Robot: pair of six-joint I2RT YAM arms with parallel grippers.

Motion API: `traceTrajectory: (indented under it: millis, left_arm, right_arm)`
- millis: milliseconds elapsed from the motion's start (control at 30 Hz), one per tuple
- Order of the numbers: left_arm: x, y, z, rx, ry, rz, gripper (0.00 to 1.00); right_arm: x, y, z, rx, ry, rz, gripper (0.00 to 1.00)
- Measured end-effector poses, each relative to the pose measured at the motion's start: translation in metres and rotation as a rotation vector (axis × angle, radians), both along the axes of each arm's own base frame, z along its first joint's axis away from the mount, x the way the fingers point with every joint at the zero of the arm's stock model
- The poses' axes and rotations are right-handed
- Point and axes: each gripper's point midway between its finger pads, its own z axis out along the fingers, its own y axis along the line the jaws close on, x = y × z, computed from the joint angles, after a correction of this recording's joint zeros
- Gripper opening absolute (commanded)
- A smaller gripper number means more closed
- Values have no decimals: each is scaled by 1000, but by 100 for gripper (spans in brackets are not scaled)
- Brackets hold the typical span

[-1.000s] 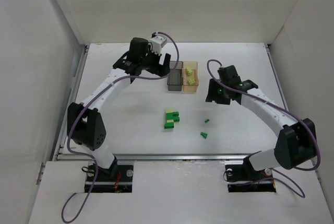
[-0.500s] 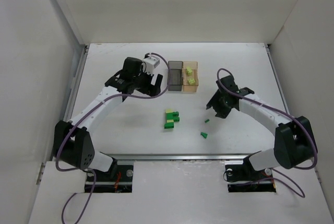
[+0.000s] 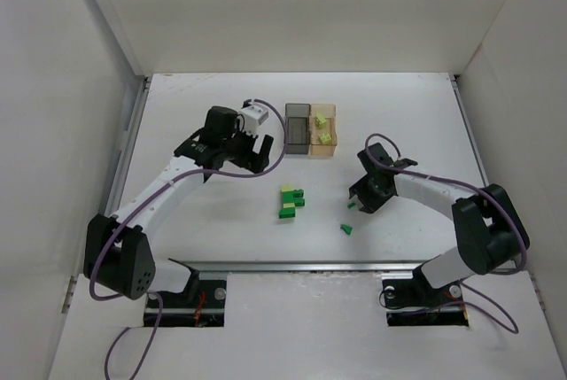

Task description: Sort the legos into containers by color

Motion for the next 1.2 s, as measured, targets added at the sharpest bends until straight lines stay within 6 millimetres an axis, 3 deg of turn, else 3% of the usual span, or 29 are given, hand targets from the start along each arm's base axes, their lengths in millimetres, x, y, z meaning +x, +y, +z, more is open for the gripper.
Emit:
traceTrajectory:
  millis: [167, 300, 433, 467, 800, 900, 1100, 1200]
  left_arm:
    - [2, 1, 7, -2, -30, 6, 89]
    - [4, 5, 9, 6, -45, 21, 89]
    - [4, 7, 9, 10, -50, 28, 89]
    - [4, 7, 9, 11, -50, 30, 89]
    - [4, 12, 4, 29, -49, 46, 89]
    - [3, 17, -2, 43, -43, 58, 89]
    - [8, 37, -5, 60, -44, 117, 89]
    - [11, 49, -5, 60, -48, 155, 89]
  right_arm:
    - [7, 4, -8, -6, 14, -7, 52]
    - [11, 9, -9, 11, 16, 1, 39]
    - [10, 13, -11, 29, 23, 9, 12]
    - [10, 14, -12, 34, 25, 10, 0]
    - [19, 12, -3, -29, -30, 134, 0]
    - [45, 23, 26, -95, -142, 268, 0]
    - [120, 75, 143, -134, -550, 490, 0]
    - [153, 92, 190, -143, -710, 524, 0]
